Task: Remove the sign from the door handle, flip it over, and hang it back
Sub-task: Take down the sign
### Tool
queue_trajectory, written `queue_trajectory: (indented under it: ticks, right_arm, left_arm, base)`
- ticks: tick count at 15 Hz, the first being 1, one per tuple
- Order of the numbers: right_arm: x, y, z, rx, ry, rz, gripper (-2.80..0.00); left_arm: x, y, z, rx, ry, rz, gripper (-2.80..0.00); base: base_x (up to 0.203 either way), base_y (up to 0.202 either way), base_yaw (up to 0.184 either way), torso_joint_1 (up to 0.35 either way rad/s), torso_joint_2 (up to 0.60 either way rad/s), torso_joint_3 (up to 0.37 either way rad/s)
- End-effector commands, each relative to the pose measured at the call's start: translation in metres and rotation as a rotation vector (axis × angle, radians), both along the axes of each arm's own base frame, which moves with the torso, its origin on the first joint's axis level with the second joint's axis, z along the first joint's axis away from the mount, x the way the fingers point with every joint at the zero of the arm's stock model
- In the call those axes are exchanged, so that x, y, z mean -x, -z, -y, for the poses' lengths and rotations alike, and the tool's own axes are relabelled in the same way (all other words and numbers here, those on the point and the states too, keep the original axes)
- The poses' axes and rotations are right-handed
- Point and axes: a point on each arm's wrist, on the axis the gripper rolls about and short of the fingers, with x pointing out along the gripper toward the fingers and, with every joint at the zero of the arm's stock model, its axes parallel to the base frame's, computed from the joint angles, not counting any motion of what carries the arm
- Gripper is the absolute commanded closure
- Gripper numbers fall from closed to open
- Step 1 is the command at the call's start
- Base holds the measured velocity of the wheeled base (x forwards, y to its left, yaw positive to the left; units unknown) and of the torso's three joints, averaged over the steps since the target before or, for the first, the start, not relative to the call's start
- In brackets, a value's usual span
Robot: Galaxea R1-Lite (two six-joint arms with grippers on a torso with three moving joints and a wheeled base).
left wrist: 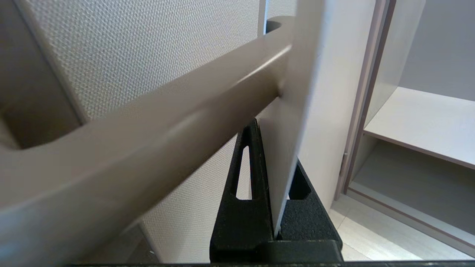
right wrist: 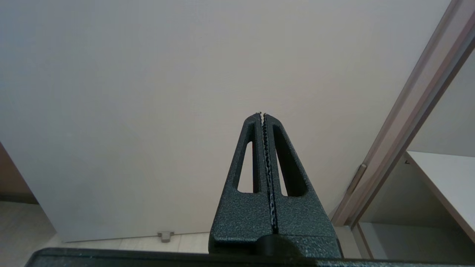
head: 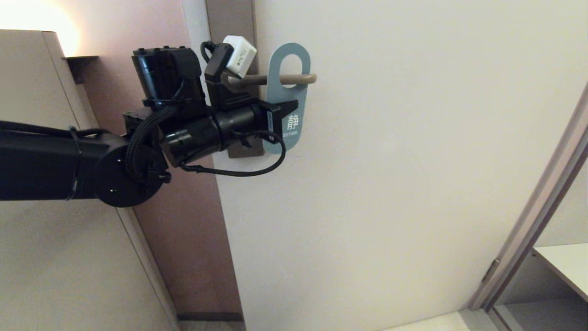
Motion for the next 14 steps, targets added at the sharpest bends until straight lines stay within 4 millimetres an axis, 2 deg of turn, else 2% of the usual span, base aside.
queue_trajectory:
  ticks: [1,6,14]
  right_arm:
    - [0.0,0.0,0.0,0.001,-0.001,-0.002,0.0]
    - [0.0,0.0,0.0,0.001,-0.001,-0.001,0.0]
    - [0.0,0.0,0.0,0.001,-0.001,-0.001,0.0]
  left_arm:
    - [-0.004,0.004,0.002,-0.003,0.0,-0.004,0.0]
    - [-0.014,0.014,0.009,-0.029,-0.046,-0.007,0.0]
    - [-0.022,0.021,0.022,-0.042,-0.047,-0.003,0.0]
  base:
    - [0.0,0.0,0.0,0.0,0.0,0.0]
    - [0.0,0.0,0.0,0.0,0.0,0.0]
    - [0.0,0.0,0.0,0.0,0.0,0.0]
